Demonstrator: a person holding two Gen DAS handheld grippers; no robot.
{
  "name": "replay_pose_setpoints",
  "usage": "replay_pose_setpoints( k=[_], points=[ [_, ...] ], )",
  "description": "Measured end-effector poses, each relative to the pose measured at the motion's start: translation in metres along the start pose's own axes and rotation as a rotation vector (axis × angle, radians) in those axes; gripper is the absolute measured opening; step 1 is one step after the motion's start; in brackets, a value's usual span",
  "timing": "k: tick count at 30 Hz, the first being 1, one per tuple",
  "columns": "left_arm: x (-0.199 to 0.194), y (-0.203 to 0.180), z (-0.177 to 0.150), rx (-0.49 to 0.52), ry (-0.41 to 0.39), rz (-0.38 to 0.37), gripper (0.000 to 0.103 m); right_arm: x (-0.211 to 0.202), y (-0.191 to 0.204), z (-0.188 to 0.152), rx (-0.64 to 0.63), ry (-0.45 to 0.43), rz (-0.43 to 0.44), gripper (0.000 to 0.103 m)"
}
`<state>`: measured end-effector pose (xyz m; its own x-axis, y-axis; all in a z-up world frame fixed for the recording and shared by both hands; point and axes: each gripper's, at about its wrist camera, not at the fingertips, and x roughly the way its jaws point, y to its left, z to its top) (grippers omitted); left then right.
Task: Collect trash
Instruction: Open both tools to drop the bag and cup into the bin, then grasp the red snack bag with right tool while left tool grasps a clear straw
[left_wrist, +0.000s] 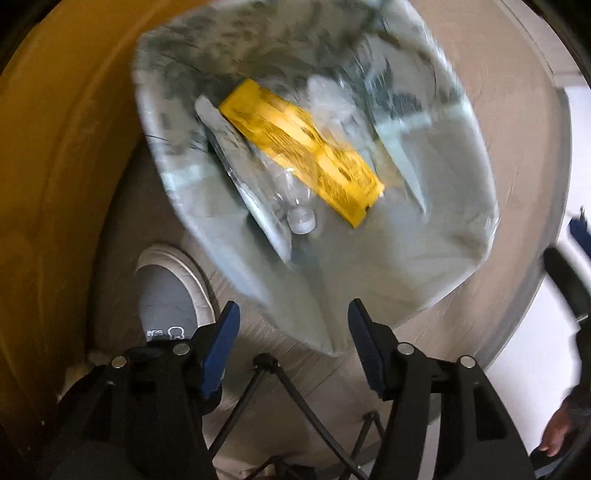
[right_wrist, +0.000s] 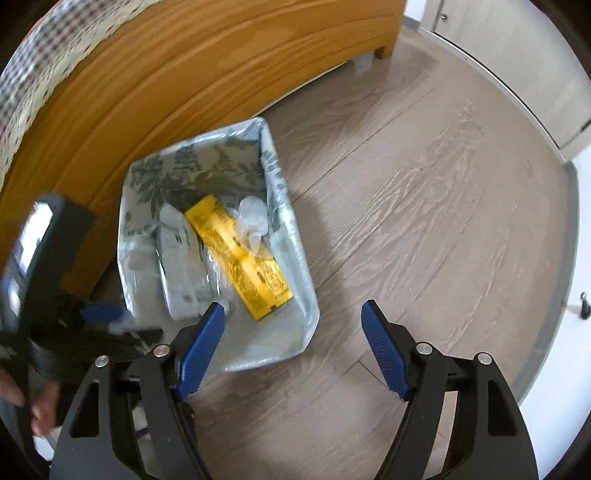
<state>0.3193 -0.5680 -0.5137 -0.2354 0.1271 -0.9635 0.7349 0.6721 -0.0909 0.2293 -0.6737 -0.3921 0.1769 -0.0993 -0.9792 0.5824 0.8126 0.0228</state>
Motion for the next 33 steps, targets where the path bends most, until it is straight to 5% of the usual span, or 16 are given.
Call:
replay_pose_setpoints(
  k=[8,14,25,33],
  points=[
    [-0.056,0.025,-0.028,-0.156,-0.091,-0.041,0.061,-0.017,0.005,-0.007,-0.042,0.023,-0.046,0.073],
    [-0.1,0.024,-0.056,-0.167,-0.221,-0.027,0.061,-0.039,0.019,-0.006,-0.076,0.003,-0.097,0.073],
    [-0.274,0.086,-0.121,-0.182,-0.727,-0.12,0.064,-0.138,0.066,0.029,-0.12,-0.187,-0.187,0.073],
    [-0.354,0.213,-0.191,-0.34,-0.998,-0.103,0.072,-0.203,0.173,0.068,-0.232,-0.367,-0.107,0.073]
  ],
)
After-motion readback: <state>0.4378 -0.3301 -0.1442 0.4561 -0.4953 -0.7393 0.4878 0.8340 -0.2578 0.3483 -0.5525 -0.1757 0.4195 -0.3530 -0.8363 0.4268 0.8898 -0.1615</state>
